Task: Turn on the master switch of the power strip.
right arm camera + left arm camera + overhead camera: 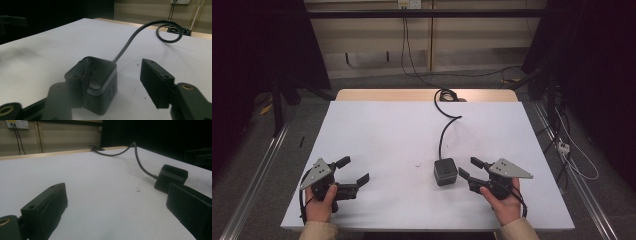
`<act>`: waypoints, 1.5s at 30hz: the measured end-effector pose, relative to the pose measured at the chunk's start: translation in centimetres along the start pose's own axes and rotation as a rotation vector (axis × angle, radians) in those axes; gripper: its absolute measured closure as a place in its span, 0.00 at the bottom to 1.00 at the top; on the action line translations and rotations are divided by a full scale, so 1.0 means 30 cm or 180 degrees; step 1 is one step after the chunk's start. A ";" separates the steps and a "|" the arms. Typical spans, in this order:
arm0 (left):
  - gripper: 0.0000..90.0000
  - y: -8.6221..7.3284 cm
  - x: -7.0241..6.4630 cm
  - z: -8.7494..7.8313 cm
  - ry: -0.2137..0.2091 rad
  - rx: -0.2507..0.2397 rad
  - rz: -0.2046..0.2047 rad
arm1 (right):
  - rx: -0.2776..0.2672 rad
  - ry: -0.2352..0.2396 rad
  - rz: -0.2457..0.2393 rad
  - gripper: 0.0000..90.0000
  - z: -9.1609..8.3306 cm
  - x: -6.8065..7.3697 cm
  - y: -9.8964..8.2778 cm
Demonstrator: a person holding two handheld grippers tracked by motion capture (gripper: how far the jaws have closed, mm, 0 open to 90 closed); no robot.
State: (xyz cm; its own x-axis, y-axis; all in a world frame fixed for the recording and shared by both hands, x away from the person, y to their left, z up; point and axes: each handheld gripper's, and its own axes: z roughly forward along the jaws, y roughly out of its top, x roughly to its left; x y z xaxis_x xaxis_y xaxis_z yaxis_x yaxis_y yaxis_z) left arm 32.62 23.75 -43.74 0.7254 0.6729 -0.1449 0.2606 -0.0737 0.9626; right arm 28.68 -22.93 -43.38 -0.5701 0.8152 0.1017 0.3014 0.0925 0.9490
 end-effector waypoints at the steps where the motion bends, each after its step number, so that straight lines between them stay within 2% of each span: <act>1: 0.04 0.000 0.000 0.000 0.0000 0.0000 0.0000 | 0.0000 0.0000 0.0000 0.48 0.000 0.000 0.000; 19: 0.04 0.000 0.002 -0.001 -0.0002 0.0001 0.0009 | -0.0004 0.0100 0.0008 0.64 0.017 0.002 0.016; 45: 0.04 0.001 0.002 0.000 -0.0008 -0.0019 -0.0012 | 0.0021 0.0194 -0.0010 0.76 0.030 0.005 0.023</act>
State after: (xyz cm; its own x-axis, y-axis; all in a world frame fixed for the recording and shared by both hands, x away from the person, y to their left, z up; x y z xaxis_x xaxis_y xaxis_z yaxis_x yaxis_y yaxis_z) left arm 32.68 23.79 -43.71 0.7261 0.6712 -0.1490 0.2595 -0.0669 0.9634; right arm 29.50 -22.24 -42.98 -0.6164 0.7787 0.1168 0.3046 0.0990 0.9473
